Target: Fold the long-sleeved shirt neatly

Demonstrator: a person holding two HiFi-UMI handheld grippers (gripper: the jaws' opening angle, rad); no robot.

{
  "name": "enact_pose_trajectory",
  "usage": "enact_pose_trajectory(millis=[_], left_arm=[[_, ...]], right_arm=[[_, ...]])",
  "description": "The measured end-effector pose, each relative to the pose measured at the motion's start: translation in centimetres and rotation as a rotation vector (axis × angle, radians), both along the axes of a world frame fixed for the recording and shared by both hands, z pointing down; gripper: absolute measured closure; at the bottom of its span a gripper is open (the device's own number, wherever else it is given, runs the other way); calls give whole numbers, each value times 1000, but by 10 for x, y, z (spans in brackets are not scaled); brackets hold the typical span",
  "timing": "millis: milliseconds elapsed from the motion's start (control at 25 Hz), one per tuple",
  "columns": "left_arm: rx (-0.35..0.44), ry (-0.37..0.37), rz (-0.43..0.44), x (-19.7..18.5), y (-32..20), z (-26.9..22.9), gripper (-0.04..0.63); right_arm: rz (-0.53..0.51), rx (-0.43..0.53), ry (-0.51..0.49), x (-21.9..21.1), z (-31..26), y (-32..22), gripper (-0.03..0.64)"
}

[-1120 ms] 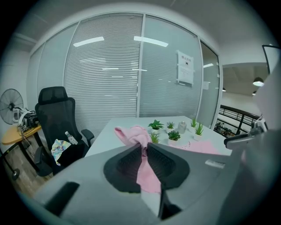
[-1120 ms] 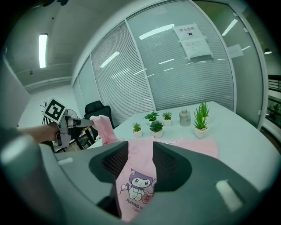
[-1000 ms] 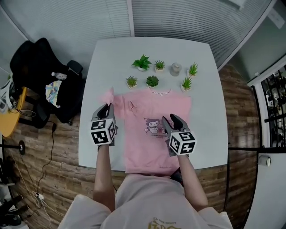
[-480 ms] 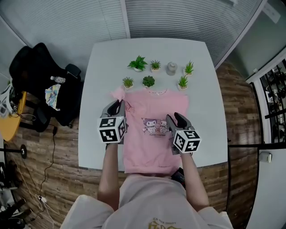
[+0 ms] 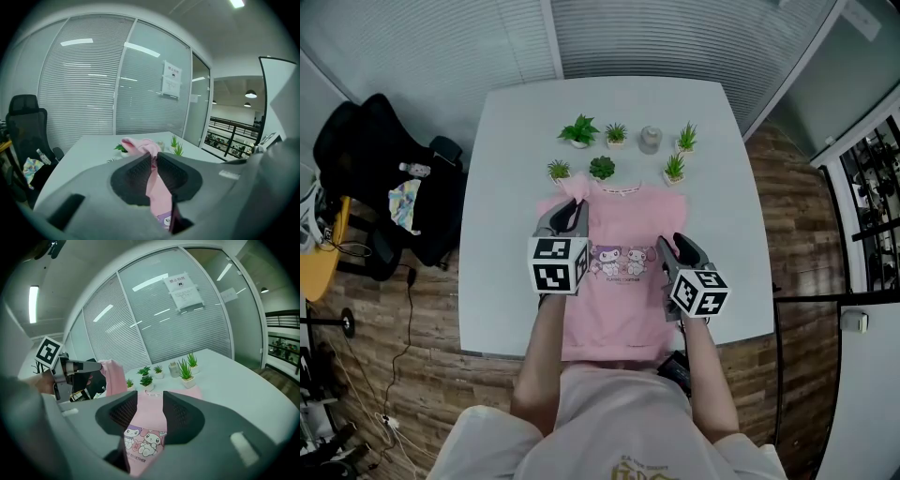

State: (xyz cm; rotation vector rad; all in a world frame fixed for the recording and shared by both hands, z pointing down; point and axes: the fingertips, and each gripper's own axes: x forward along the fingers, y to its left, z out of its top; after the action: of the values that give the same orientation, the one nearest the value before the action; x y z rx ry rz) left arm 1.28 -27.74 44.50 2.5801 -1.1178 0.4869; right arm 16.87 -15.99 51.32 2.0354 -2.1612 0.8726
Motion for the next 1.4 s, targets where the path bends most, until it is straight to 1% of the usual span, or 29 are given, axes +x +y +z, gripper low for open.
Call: enact_pose_trajectory(millis=[200,320,520,720,880,1000,1160,1240,1320,1400], left_arm=[[-18,-28,53,27,10,18,554],[-26,-65,82,45,17,35,554],[-99,-81,138,74,30,71,552],[-146,-108,148,91,32,100,551],[-182,-114,146,100,34,117,551],[-178,-115,160,107,37,121,551],[-151,-95,186,119,39,117,551],[-145,-114,211,125,43,121,551],[-141,-149,251,132,49,130,544],[-143,-181,305,138,56,139,504]], right_arm=[[15,-8,0,6,3,6,445],[23,-11,8,10,3,11,445],[53,-28,12,24,7,25,445],[82,-51,12,40,15,39,445],[109,-77,3,50,25,53,445],[126,-86,2,58,29,59,445],[138,-94,6,66,32,64,445],[141,-98,5,69,34,66,445],[140,-103,5,70,35,67,445],[133,-105,8,70,36,66,445]])
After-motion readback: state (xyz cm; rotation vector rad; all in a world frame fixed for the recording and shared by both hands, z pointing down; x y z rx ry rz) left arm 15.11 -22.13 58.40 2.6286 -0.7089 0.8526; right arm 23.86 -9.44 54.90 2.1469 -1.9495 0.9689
